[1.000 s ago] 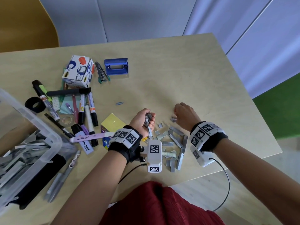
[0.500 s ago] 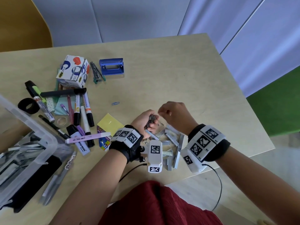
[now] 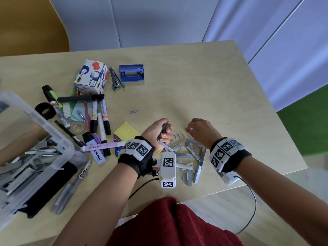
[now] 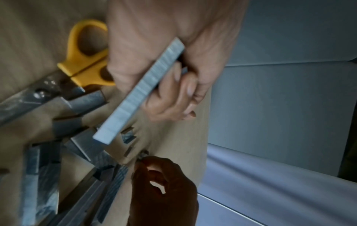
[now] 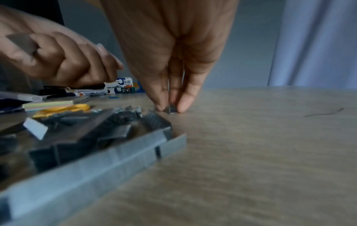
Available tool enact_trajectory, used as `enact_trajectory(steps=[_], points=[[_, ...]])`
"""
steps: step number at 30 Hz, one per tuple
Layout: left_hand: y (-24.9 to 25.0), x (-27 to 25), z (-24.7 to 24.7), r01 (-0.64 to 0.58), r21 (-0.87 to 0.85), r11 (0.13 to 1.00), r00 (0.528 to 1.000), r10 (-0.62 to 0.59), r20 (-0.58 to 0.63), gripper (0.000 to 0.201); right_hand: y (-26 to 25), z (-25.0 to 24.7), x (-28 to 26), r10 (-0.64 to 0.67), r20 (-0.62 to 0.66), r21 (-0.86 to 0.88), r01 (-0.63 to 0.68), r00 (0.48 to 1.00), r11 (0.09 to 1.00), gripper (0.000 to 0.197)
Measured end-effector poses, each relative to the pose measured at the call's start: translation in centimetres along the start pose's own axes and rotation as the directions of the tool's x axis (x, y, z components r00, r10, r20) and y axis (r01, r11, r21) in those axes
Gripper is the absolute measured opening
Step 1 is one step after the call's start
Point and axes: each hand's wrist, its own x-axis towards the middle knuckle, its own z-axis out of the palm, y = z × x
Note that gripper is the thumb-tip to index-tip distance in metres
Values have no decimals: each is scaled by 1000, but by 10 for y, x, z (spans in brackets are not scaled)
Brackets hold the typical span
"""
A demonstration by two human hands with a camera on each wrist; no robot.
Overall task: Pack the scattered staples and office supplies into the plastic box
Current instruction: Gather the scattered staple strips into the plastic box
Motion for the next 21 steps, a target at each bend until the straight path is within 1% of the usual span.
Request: enact_trajectory(steps=[5,8,10,13,16,18,21], points=[[6,-16,-3,-40,-19,999,999,40,-10,38,-6,-1,2,40,-20,56,-39,999,998,21],[11,-30,-8,-81,-23,996,997,81,0,38,-17,-3,5,28,-55,109,-22,998,994,19],[17,-44,-11,-115,-17,993,993,115,18,37,-31,-8,8,-1,-103,161,18,995,987,15],[30,-76,-17,-191,-6,981,980,191,60,38,-68,-19,14,-89,-192,196,127,977,972,10],[46,-118,-27,-289,10,957,953,287,97,38,-120,-29,14,-239,-277,207,301,931,931,8],[55,-150,-36,-365,13,931,927,362,97,38,-156,-34,10,-328,-321,228,408,889,884,6],[64,-200,-55,-489,24,872,871,486,77,38,-204,-37,6,-431,-342,251,523,835,814,4]])
